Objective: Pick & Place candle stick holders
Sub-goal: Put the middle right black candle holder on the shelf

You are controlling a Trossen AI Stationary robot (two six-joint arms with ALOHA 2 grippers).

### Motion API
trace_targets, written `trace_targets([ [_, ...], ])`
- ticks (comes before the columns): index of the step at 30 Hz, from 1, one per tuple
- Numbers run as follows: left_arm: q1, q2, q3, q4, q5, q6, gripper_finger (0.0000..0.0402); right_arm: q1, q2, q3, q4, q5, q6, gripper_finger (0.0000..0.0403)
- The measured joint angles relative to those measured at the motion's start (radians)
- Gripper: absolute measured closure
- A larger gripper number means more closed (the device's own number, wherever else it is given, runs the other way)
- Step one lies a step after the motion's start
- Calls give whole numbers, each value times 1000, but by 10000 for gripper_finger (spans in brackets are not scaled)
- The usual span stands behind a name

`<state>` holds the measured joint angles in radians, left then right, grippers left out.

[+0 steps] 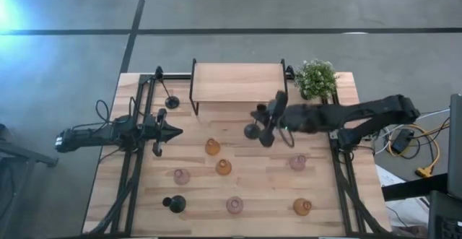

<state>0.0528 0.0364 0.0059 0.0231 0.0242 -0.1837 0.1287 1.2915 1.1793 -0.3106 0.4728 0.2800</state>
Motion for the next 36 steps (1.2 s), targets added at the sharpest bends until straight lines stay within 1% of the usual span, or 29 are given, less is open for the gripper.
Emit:
trace_targets([
  [3,0,0,0,0,0,0,383,-58,5,97,-88,-52,-36,394],
  [7,0,1,0,0,0,3,383,-158,37,202,-160,-144,-67,394],
  [11,0,3,0,0,0,3,383,-268,77,265,-158,-282,-93,394],
  [15,0,4,0,0,0,4,383,-353,129,324,-158,-361,-149,394],
  [22,0,5,0,0,0,5,383,-466,244,423,-148,-463,-231,395],
  [27,0,5,0,0,-1,5,383,-519,327,499,-139,-480,-290,395],
  [32,0,5,0,0,-14,5,383,-579,413,585,-128,-538,-332,395],
  [36,0,5,0,0,-24,5,383,-625,467,622,-127,-562,-340,395],
])
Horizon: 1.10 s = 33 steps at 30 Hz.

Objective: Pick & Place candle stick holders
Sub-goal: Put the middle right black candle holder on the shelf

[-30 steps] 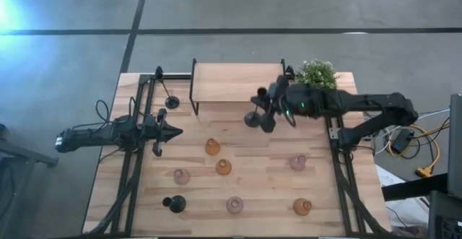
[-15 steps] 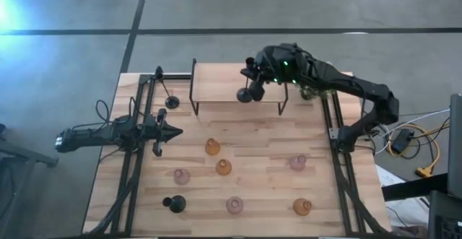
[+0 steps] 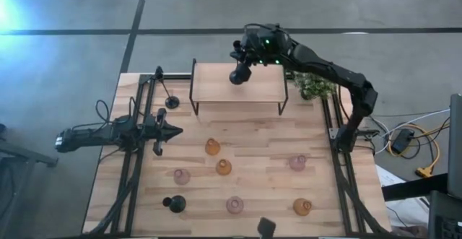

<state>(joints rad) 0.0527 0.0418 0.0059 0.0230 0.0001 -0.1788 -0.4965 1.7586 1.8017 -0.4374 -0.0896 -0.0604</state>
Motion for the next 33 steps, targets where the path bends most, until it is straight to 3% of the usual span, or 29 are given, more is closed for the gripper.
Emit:
trace_targets([
  [7,0,0,0,0,-1,0,383,-59,26,9,7,-44,-10,395],
  [33,0,0,0,0,-2,23,383,-58,33,-23,101,-105,-21,395],
])
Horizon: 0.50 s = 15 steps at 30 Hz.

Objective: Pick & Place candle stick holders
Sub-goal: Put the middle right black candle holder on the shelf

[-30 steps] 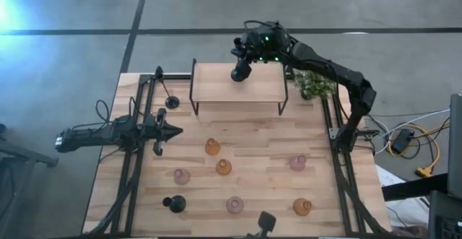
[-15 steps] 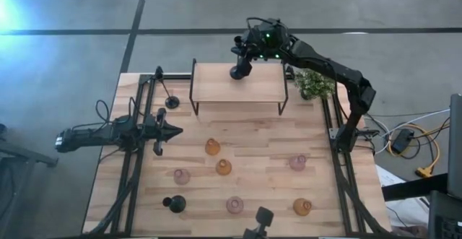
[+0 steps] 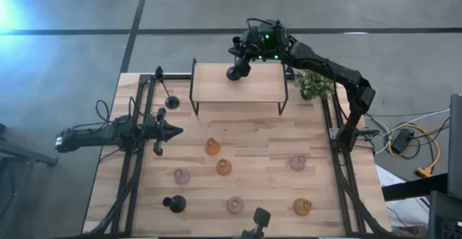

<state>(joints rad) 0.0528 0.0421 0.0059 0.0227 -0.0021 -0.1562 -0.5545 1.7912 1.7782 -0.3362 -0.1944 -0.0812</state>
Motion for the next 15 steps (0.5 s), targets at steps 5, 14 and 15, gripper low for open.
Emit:
trace_targets([
  [5,0,0,0,0,0,0,383,0,0,0,4,-1,14,395],
  [14,0,0,0,0,-1,0,383,0,0,10,7,0,19,395],
  [15,0,0,0,0,-7,0,383,0,0,18,3,1,25,395],
])
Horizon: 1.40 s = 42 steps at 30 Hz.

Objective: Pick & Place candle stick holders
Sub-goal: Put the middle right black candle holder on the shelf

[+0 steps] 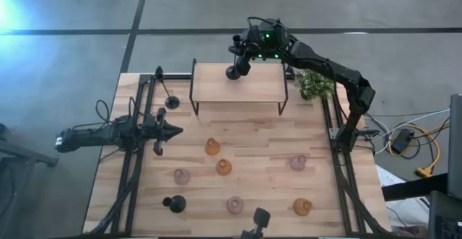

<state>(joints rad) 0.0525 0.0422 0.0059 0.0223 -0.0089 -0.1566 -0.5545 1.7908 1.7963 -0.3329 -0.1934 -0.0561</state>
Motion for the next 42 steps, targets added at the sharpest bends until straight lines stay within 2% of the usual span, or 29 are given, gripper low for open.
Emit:
trace_targets([
  [5,0,0,0,1,-19,1,383,0,0,42,-62,1,-5,395],
  [11,0,0,0,2,-19,0,383,0,71,105,-112,-41,-29,395],
  [15,0,0,0,2,-20,0,383,2,130,183,-122,-44,-31,395],
  [23,0,0,0,2,-20,2,383,2,223,341,-262,-50,-66,395],
  [42,0,0,0,2,-19,6,383,0,219,266,-195,-51,-78,395],
])
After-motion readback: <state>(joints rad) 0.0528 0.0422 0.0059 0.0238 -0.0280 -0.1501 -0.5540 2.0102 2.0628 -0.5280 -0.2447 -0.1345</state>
